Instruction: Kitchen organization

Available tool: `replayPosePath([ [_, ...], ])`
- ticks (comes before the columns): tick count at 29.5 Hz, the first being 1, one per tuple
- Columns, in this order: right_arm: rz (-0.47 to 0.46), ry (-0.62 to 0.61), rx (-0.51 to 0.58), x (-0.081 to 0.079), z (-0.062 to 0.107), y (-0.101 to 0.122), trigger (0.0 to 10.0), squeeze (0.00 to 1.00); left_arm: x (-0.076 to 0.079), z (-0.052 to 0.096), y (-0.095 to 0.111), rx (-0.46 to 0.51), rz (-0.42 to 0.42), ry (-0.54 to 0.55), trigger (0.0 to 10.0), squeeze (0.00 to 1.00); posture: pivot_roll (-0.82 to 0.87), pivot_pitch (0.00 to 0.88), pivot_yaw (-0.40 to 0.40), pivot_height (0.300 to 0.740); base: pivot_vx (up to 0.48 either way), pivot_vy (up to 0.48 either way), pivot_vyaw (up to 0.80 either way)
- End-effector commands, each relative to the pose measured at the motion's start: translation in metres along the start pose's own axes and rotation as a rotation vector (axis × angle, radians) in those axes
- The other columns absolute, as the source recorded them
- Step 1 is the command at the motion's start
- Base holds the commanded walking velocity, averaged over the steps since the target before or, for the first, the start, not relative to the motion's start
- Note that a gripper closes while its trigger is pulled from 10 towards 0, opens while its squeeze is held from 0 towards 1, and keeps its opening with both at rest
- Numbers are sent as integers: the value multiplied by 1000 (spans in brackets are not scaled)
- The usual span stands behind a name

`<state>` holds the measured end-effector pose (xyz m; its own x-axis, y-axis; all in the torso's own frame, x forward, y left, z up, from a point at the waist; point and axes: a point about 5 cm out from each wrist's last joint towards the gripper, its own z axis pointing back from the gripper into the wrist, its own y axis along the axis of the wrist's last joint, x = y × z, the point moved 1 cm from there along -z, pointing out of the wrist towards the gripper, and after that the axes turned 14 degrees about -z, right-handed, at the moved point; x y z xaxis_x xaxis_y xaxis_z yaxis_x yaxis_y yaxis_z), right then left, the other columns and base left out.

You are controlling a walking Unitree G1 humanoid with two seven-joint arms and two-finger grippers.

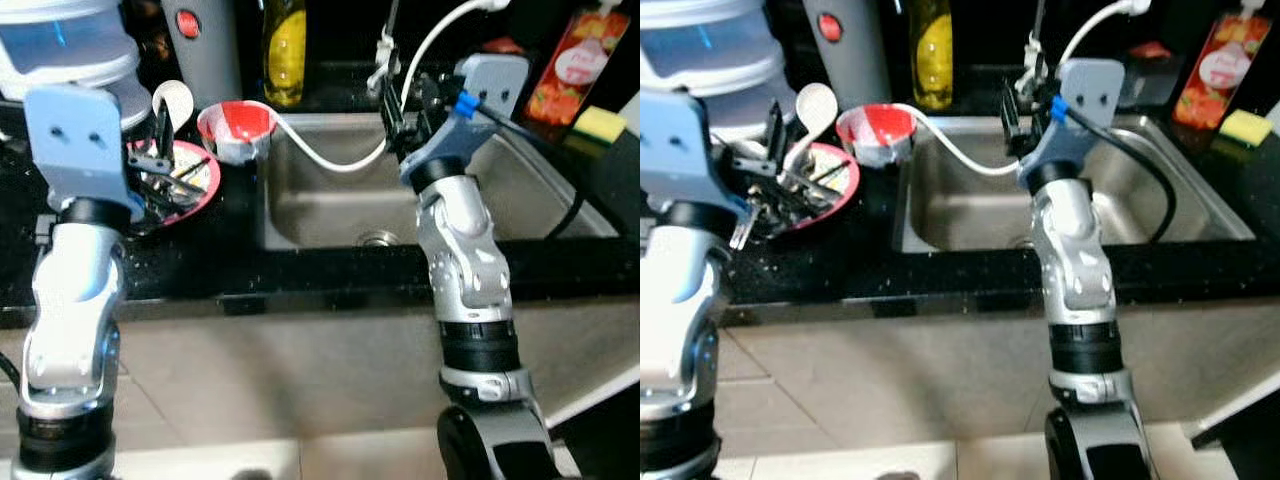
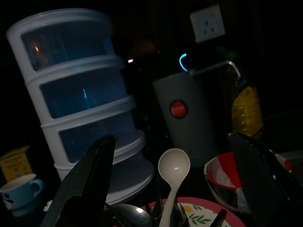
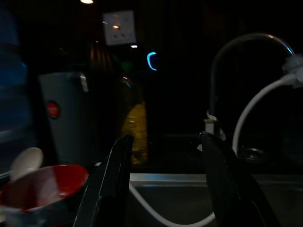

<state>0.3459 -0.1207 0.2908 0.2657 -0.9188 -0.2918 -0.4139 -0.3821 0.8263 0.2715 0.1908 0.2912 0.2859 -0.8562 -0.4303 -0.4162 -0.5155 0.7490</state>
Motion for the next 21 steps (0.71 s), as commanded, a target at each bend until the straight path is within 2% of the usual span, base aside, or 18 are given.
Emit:
replayPosePath([
  [1,-4,-6,-8,2,0,-1,10000,0,3,1,2,0,18,-5,10000,0,163,0,-7,740,0,0,0],
  [21,-18,-5,-15,1,0,-4,10000,0,9,2,3,0,49,-27,10000,0,171,0,-5,740,0,0,0],
])
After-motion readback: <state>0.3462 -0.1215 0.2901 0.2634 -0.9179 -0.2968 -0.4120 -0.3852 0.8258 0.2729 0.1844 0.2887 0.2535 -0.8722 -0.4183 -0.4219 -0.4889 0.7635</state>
